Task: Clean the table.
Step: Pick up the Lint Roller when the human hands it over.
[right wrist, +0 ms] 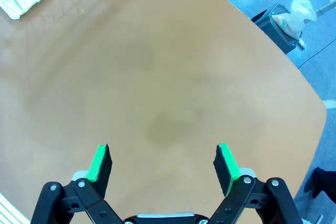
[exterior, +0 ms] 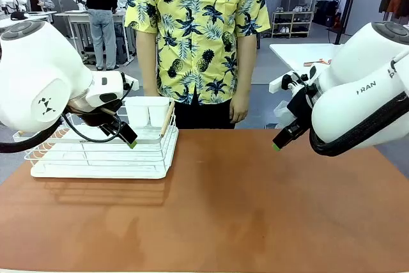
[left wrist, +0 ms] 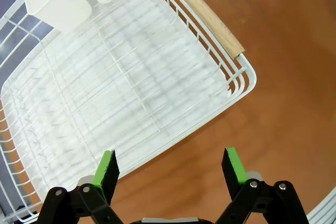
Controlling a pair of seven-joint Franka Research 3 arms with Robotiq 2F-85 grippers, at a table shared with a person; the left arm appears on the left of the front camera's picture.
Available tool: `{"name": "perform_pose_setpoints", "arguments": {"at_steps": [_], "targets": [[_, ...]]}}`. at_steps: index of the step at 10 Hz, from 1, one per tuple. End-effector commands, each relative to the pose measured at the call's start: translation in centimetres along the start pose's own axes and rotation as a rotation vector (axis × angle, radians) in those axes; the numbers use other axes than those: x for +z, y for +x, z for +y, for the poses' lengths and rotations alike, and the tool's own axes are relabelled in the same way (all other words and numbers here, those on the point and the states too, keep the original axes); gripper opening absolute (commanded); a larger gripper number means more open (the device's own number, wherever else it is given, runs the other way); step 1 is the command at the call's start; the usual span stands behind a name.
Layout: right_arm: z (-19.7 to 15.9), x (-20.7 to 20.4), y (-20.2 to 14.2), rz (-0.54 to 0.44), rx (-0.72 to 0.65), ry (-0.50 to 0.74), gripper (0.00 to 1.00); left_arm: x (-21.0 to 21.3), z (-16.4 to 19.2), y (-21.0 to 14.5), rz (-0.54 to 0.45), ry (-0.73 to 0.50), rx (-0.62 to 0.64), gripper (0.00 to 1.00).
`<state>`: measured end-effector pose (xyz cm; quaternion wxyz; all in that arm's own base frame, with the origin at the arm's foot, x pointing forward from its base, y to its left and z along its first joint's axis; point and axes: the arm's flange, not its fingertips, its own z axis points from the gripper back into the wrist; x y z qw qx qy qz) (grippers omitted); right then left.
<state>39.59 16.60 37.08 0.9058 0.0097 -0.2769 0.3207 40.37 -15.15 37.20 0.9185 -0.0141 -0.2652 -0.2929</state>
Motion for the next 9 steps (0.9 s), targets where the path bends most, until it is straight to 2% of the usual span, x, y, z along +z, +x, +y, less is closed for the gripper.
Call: {"name": "perform_pose_setpoints", "arguments": {"at_steps": [1, 2, 3, 4, 5, 6, 7, 9], "targets": [[0.1, 0.0, 0.0, 0.0, -0.001, 0.001, 1.0, 0.0, 0.0, 0.0, 0.0, 0.0, 0.0, 1.0], [0.0, 0.0, 0.0, 0.0, 0.0, 0.0, 1.0, 2.1, 1.2, 2.5, 0.062, -0.1, 0.016, 1.0], [-2.7, 2.6, 1.6, -0.004, -0.057, 0.095, 1.0, 4.5, 3.7, 4.2, 0.106, -0.187, 0.107, 1.0], [-5.8, 4.7, 2.3, -0.008, -0.141, 0.243, 1.0, 6.8, 7.3, 4.7, 0.162, -0.263, 0.262, 1.0], [-9.0, 6.3, 1.7, -0.034, -0.239, 0.456, 1.0, 9.3, 11.5, 3.9, 0.157, -0.449, 0.502, 1.0], [-11.3, 6.9, 0.5, -0.062, -0.319, 0.583, 1.0, 11.1, 14.4, 2.1, 0.095, -0.644, 0.647, 1.0], [-13.3, 7.6, -0.9, -0.106, -0.425, 0.723, 1.0, 12.0, 16.3, -0.3, 0.061, -0.755, 0.723, 1.0], [-16.0, 8.8, -4.8, -0.198, -0.577, 0.855, 1.0, 13.7, 19.2, -7.1, -0.102, -0.904, 0.851, 1.0]]}}
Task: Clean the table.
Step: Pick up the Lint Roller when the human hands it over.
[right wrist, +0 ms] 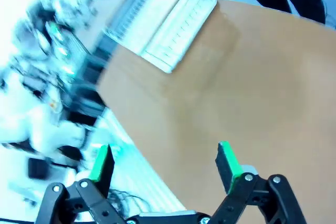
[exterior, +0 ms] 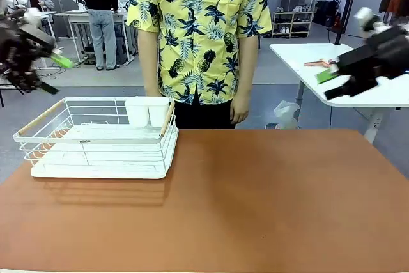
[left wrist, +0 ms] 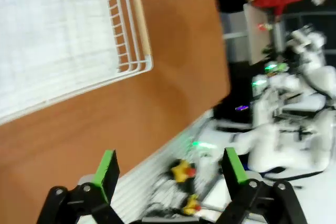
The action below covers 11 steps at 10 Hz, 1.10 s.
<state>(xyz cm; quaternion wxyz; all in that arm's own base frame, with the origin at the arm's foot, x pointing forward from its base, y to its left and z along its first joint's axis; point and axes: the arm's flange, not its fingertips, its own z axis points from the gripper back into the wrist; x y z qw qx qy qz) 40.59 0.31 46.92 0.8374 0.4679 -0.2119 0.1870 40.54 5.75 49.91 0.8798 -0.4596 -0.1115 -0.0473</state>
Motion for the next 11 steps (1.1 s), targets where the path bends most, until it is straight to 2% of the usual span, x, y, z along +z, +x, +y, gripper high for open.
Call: {"name": "perform_pose_setpoints", "arguments": {"at_steps": [1, 2, 3, 4, 7, 9, 11], "targets": [[-3.6, 1.6, -2.1, -0.062, -0.169, 0.051, 1.0, 2.5, 4.0, -3.6, -0.191, -0.209, 0.14, 1.0], [-5.1, 3.9, -4.0, -0.094, -0.251, 0.084, 1.0, 4.5, 6.4, -5.8, -0.28, -0.283, 0.185, 1.0], [-6.6, 5.7, -5.5, -0.138, -0.314, 0.019, 1.0, 5.7, 8.9, -7.7, -0.329, -0.276, 0.232, 1.0], [-7.7, 6.9, -7.1, -0.131, -0.348, 0.012, 1.0, 7.0, 10.8, -10.0, -0.337, -0.266, 0.268, 1.0], [-10.2, 11.4, -12.5, -0.249, -0.426, 0.021, 1.0, 11.5, 13.3, -14.9, -0.419, -0.237, 0.326, 1.0], [-11.5, 12.3, -13.8, -0.293, -0.462, 0.017, 1.0, 11.5, 13.3, -14.8, -0.414, -0.219, 0.344, 1.0], [-11.5, 11.9, -13.7, -0.282, -0.434, 0.021, 1.0, 10.5, 12.5, -13.5, -0.395, -0.189, 0.332, 1.0]]}}
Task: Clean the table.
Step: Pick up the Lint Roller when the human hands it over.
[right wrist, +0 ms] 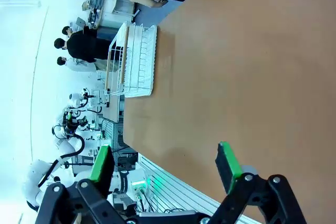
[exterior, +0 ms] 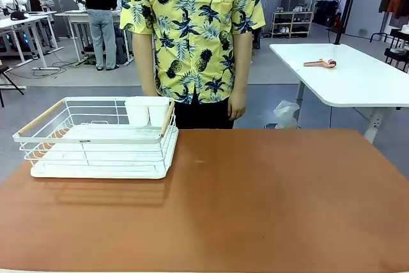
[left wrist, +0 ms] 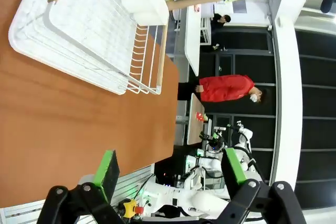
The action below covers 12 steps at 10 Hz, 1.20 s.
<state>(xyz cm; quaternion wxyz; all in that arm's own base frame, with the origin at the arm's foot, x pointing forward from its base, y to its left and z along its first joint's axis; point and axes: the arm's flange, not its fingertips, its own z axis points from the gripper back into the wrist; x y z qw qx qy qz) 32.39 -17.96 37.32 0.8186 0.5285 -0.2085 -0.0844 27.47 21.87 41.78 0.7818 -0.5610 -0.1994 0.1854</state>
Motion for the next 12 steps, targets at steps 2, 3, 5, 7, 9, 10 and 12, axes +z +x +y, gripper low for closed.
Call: {"name": "perform_pose_setpoints", "arguments": {"at_steps": [2, 3, 5, 7, 9, 10, 12], "targets": [[0.08, 0.26, -0.01, -0.006, -0.008, -0.002, 1.0, 0.91, 0.38, -0.17, -0.022, -0.01, 0.009, 1.0], [0.08, 0.26, -0.01, -0.006, -0.008, -0.002, 1.0, 0.91, 0.38, -0.17, -0.022, -0.01, 0.009, 1.0], [0.08, 0.26, -0.01, -0.006, -0.008, -0.002, 1.0, 0.91, 0.38, -0.17, -0.022, -0.01, 0.009, 1.0], [0.08, 0.26, -0.01, -0.006, -0.008, -0.002, 1.0, 0.91, 0.38, -0.17, -0.022, -0.01, 0.009, 1.0], [0.08, 0.26, -0.01, -0.006, -0.008, -0.002, 1.0, 0.91, 0.38, -0.17, -0.022, -0.01, 0.009, 1.0], [0.08, 0.26, -0.01, -0.006, -0.008, -0.002, 1.0, 0.91, 0.38, -0.17, -0.022, -0.01, 0.009, 1.0], [0.08, 0.26, -0.01, -0.006, -0.008, -0.002, 1.0, 0.91, 0.38, -0.17, -0.022, -0.01, 0.009, 1.0]]}}
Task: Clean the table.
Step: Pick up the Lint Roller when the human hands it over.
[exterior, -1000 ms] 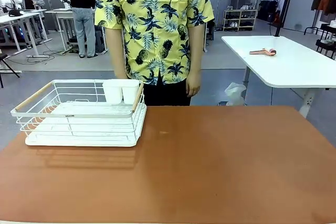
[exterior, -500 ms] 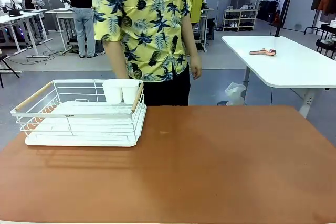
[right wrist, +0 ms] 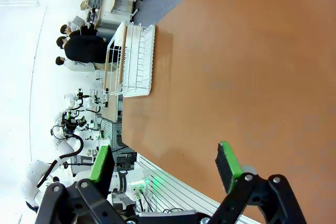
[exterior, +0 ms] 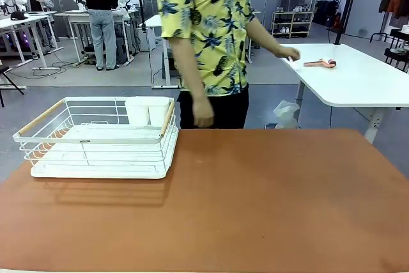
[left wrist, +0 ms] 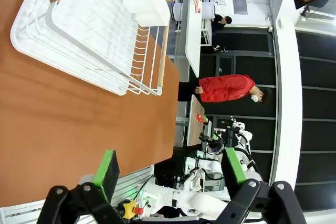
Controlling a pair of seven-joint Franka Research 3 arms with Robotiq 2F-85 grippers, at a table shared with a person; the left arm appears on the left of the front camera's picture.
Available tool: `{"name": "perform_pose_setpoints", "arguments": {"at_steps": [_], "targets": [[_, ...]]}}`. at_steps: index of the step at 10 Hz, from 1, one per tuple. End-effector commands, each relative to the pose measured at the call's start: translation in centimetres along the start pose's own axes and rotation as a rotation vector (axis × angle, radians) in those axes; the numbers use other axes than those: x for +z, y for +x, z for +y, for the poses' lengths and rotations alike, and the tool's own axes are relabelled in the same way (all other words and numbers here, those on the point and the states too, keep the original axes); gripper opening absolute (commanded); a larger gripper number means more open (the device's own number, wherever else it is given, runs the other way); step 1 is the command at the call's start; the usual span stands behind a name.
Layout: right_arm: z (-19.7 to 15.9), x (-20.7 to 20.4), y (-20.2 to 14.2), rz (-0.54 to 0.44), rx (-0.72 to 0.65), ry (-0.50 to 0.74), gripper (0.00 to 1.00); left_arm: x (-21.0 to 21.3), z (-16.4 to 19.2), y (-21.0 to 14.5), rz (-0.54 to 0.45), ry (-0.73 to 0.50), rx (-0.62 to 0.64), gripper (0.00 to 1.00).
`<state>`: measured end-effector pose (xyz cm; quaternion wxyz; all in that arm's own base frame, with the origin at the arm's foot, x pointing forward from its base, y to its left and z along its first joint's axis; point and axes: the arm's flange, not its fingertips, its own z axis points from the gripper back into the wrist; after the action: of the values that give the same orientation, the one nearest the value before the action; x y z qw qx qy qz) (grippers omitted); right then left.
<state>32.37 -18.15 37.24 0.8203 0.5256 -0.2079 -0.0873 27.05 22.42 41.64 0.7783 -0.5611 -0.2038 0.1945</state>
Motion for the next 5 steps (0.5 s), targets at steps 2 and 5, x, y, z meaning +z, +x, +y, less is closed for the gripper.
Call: {"name": "perform_pose_setpoints", "arguments": {"at_steps": [2, 5], "targets": [[0.23, 0.12, -0.04, -0.004, -0.004, 0.006, 1.0, 0.28, 0.05, -0.08, -0.004, -0.008, -0.001, 1.0], [0.23, 0.12, -0.04, -0.004, -0.004, 0.006, 1.0, 0.28, 0.05, -0.08, -0.004, -0.008, -0.001, 1.0]]}}
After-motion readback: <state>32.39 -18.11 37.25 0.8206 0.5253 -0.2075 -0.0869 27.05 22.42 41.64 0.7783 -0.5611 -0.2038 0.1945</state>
